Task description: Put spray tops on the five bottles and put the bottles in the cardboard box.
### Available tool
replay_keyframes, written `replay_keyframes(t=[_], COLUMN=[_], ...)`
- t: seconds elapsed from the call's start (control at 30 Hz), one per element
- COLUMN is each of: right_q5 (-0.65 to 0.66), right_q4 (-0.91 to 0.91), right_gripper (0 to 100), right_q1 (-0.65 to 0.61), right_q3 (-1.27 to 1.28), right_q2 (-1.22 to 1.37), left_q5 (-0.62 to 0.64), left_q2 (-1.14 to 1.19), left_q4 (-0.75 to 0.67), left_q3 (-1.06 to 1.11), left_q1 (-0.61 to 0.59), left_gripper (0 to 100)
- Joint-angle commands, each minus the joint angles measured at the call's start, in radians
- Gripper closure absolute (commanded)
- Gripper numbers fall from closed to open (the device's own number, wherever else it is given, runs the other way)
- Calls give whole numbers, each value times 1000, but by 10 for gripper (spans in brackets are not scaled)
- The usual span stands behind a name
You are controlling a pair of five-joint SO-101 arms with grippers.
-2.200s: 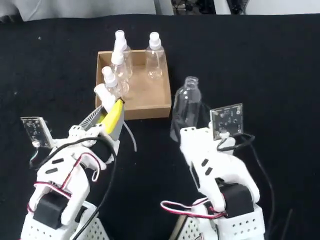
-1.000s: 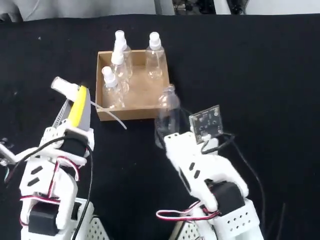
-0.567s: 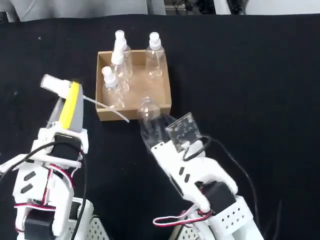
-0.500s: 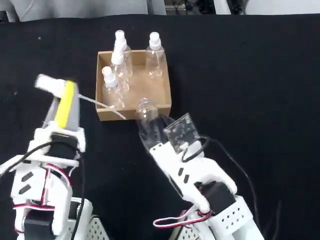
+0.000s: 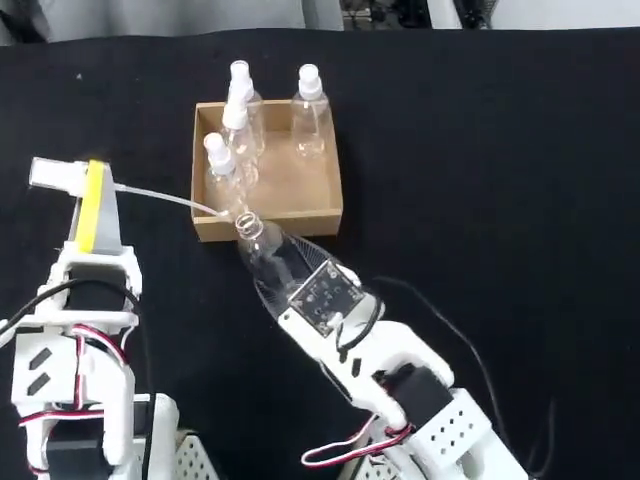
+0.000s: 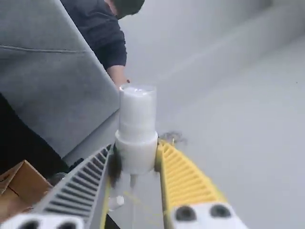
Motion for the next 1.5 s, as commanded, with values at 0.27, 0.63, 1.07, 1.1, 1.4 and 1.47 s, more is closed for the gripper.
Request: replay_keyframes(t=[0.27, 0.63, 1.07, 1.1, 1.4, 1.47], right_q5=[44, 44, 43, 41, 35, 35], right_q4=[-58, -60, -60, -60, -54, -54], right_gripper=[978, 978, 978, 978, 978, 978], right_q1=[-46, -43, -43, -43, -40, -40], right_q3=[-8, -15, -16, -16, -13, -13], right_q2=[-21, -21, -21, -21, -21, -21], left_q5=[8, 8, -77, -77, -144, -166], left_q2=[0, 0, 2, 2, 6, 6], left_q4=[15, 8, 8, 8, 8, 14], left_q3=[-41, -1, 58, 59, 85, 85], left_q1=[-7, -7, 147, 145, 197, 229], left_gripper=[972, 972, 971, 971, 972, 972])
